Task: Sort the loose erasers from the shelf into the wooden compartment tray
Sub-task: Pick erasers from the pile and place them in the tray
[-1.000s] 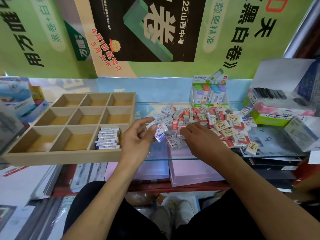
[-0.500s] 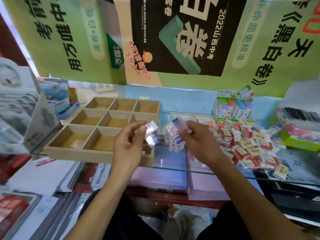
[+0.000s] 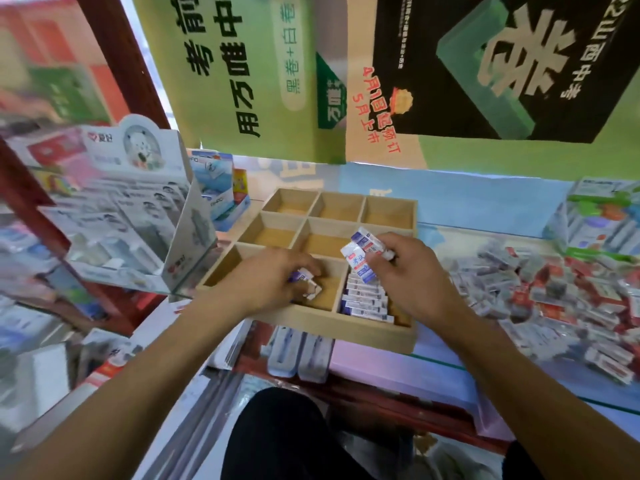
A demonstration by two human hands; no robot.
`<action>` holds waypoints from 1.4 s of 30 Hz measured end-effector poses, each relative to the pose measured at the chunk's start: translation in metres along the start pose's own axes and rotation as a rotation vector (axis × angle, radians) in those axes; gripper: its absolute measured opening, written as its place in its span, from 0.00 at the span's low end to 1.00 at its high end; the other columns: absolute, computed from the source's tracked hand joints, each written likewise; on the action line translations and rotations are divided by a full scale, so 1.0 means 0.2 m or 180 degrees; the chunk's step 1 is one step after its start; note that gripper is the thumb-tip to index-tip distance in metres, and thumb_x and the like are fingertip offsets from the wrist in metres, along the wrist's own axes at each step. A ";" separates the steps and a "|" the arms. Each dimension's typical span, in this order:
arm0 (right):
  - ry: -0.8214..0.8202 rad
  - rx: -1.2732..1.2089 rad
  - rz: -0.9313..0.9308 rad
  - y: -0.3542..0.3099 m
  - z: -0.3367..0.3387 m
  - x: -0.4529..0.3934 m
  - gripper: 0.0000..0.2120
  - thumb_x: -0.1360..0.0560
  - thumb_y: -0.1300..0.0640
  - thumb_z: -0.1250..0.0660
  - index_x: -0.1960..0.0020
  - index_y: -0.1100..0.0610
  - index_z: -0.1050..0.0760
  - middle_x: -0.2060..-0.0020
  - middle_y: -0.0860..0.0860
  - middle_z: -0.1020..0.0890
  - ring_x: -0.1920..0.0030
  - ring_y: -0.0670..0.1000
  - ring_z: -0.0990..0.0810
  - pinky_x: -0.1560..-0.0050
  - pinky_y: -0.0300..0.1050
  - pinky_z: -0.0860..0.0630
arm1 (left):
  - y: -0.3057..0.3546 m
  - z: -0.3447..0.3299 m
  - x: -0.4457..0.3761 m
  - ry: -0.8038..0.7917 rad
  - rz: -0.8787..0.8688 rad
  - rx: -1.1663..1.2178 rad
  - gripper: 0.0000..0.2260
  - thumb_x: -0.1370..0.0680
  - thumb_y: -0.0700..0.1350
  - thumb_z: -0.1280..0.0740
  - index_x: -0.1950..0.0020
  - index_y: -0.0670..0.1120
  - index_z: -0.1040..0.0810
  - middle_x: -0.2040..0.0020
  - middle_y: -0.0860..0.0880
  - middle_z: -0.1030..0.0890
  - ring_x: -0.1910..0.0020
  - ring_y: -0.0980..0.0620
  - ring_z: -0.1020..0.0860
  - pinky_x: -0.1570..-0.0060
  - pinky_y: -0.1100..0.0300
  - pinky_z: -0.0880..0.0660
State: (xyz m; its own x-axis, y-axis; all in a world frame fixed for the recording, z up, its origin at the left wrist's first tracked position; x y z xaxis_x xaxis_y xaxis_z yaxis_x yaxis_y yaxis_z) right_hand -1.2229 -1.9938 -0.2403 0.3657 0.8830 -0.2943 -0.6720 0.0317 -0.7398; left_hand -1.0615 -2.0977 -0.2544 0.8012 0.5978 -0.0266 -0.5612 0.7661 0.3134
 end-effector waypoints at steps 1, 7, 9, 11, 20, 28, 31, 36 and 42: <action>0.0001 0.0001 -0.0022 0.01 -0.01 0.00 0.06 0.23 0.60 0.37 0.51 0.55 0.21 0.59 0.51 0.17 0.59 0.51 0.20 0.57 0.48 0.23 | 0.00 -0.02 -0.01 -0.0177 0.0082 -0.0175 0.13 0.26 0.52 0.28 0.43 0.61 0.22 0.40 0.55 0.20 0.42 0.51 0.23 0.42 0.53 0.26; 0.0010 -0.0127 -0.0097 0.04 -0.03 -0.01 0.06 0.22 0.57 0.37 0.50 0.54 0.21 0.59 0.50 0.17 0.59 0.50 0.20 0.58 0.47 0.24 | 0.03 0.00 -0.03 -0.0321 -0.0025 0.0057 0.20 0.27 0.43 0.27 0.38 0.57 0.24 0.38 0.56 0.22 0.41 0.54 0.25 0.40 0.57 0.27; 0.0030 -0.0215 -0.0072 0.02 -0.04 -0.02 0.07 0.21 0.58 0.37 0.49 0.56 0.21 0.60 0.51 0.17 0.60 0.51 0.20 0.60 0.44 0.26 | 0.06 0.01 -0.03 -0.0181 -0.0119 0.0193 0.21 0.27 0.40 0.28 0.36 0.55 0.24 0.39 0.54 0.20 0.43 0.55 0.24 0.42 0.59 0.27; 0.0045 -0.0234 -0.0020 0.01 -0.04 -0.03 0.07 0.21 0.58 0.37 0.47 0.55 0.21 0.60 0.51 0.17 0.62 0.47 0.21 0.65 0.37 0.29 | 0.09 0.00 -0.03 -0.0142 -0.0248 0.0264 0.23 0.27 0.37 0.28 0.35 0.53 0.24 0.41 0.54 0.19 0.43 0.57 0.23 0.42 0.62 0.26; -0.0083 0.0007 0.0172 0.02 -0.01 -0.01 0.07 0.21 0.57 0.38 0.46 0.55 0.21 0.60 0.52 0.17 0.62 0.50 0.21 0.63 0.43 0.27 | 0.06 0.00 -0.04 0.0077 -0.0177 -0.0452 0.19 0.26 0.42 0.28 0.35 0.53 0.23 0.40 0.53 0.20 0.41 0.53 0.23 0.44 0.63 0.30; -0.0156 -0.0039 0.0091 0.07 0.03 0.01 0.08 0.20 0.56 0.38 0.45 0.54 0.22 0.56 0.50 0.17 0.59 0.47 0.20 0.64 0.40 0.27 | 0.06 0.04 -0.04 0.0531 -0.0251 -0.1156 0.10 0.25 0.47 0.30 0.43 0.52 0.19 0.45 0.51 0.20 0.44 0.49 0.24 0.46 0.53 0.27; -0.0155 -0.0038 0.0102 0.06 0.02 0.01 0.07 0.21 0.57 0.38 0.46 0.54 0.21 0.59 0.51 0.17 0.62 0.47 0.21 0.67 0.35 0.30 | 0.03 0.06 -0.04 0.0554 0.0006 -0.1243 0.11 0.24 0.51 0.32 0.42 0.53 0.21 0.44 0.52 0.22 0.42 0.49 0.26 0.44 0.53 0.28; -0.0279 -0.0215 -0.0017 0.06 -0.02 0.00 0.08 0.21 0.56 0.37 0.46 0.54 0.21 0.58 0.50 0.17 0.62 0.47 0.20 0.66 0.37 0.28 | 0.02 0.06 -0.03 0.0622 0.0251 -0.0825 0.11 0.26 0.50 0.29 0.44 0.53 0.20 0.45 0.53 0.21 0.44 0.52 0.26 0.42 0.54 0.28; -0.0493 -0.0640 -0.0149 0.06 -0.07 -0.01 0.08 0.21 0.55 0.37 0.44 0.51 0.20 0.57 0.50 0.16 0.60 0.51 0.18 0.56 0.53 0.20 | 0.13 0.10 0.08 0.1020 0.0422 0.1734 0.09 0.27 0.43 0.26 0.47 0.51 0.19 0.54 0.54 0.16 0.52 0.58 0.19 0.50 0.66 0.25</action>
State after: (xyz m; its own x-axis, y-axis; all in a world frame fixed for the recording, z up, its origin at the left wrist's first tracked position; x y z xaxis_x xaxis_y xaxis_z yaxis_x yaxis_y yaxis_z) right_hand -1.2227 -2.0013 -0.2572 0.2800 0.9444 -0.1722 -0.5095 -0.0058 -0.8605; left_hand -1.0592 -2.0733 -0.2282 0.5831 0.7847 -0.2104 -0.3979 0.5016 0.7681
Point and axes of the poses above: each hand's wrist, its own x-axis away from the middle knuckle, its own z-axis out of the back of the hand, y = z × x, the point moved 7 cm from there along -x, towards the middle knuckle
